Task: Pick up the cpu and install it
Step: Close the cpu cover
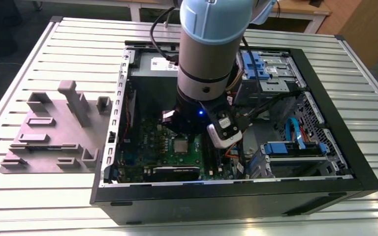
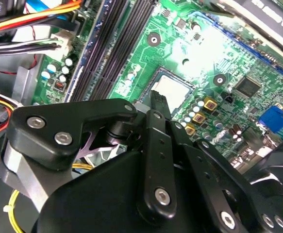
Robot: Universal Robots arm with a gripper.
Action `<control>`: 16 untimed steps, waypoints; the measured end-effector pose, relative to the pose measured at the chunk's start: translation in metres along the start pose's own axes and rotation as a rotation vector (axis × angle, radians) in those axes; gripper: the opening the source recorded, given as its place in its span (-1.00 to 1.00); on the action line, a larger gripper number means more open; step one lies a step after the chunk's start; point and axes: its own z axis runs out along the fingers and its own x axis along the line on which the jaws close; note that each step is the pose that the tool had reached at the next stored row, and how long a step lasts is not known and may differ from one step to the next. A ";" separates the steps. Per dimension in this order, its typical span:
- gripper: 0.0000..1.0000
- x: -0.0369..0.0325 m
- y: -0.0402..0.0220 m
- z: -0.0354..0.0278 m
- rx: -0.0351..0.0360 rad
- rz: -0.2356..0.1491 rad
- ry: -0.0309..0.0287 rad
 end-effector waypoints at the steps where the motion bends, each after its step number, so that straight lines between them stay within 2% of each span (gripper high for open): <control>1: -0.80 -0.0012 0.0000 0.0000 0.0000 0.000 0.0000; 16: -0.80 -0.0154 0.0010 0.0002 -0.0004 -0.001 0.0000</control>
